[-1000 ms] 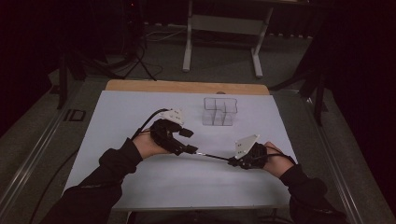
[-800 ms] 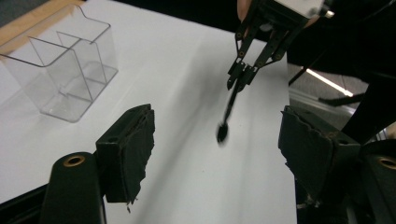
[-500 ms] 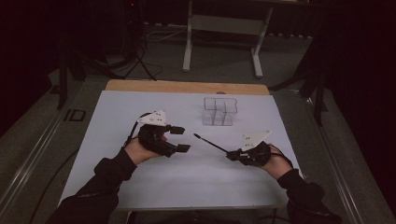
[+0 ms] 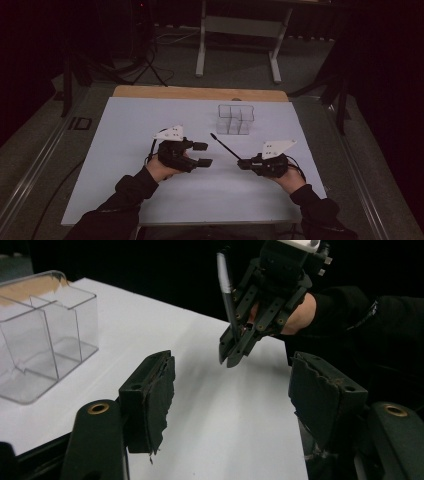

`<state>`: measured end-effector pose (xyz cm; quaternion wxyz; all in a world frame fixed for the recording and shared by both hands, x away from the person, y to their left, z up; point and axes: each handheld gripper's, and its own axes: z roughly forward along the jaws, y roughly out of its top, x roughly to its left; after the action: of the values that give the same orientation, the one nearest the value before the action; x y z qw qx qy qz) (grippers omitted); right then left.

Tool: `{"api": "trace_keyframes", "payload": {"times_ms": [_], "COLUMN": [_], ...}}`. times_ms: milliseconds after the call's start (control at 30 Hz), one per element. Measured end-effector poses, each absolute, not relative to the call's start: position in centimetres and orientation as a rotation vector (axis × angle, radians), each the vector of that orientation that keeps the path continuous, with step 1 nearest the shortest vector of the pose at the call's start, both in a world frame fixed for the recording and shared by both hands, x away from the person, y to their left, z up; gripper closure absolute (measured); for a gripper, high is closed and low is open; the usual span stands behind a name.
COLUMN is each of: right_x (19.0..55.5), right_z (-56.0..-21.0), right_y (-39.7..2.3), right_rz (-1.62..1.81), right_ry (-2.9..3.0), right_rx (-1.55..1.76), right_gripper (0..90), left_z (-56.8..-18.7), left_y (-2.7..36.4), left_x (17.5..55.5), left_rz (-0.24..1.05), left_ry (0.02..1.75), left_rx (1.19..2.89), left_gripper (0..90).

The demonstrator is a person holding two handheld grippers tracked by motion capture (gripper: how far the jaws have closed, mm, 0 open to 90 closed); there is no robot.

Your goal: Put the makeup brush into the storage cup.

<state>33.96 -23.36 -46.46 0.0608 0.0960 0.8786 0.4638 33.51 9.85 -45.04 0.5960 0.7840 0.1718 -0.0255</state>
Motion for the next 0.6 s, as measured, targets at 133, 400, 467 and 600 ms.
{"api": "trace_keyframes", "payload": {"times_ms": [133,400,467,600], "right_x": [34.3,34.0,34.1,34.1], "right_z": [-46.5,-46.8,-46.7,-46.7], "right_y": [-23.8,-23.4,-23.4,-23.5], "right_rz": [1.508,1.415,1.426,1.432], "right_ry": [2.645,2.635,2.629,2.609], "right_rx": [0.338,0.315,0.319,0.327], "right_gripper": [85.5,85.5,85.5,85.5], "left_z": [-44.9,-44.4,-44.4,-44.4], "left_y": [9.3,8.1,7.9,7.4], "left_x": [33.5,33.9,33.9,34.2], "left_rz": [-0.061,0.014,0.024,0.031], "left_ry": [0.388,0.458,0.475,0.524], "left_rx": [1.804,1.756,1.725,1.677], "left_gripper": [38.0,39.5,42.4,48.8]}}
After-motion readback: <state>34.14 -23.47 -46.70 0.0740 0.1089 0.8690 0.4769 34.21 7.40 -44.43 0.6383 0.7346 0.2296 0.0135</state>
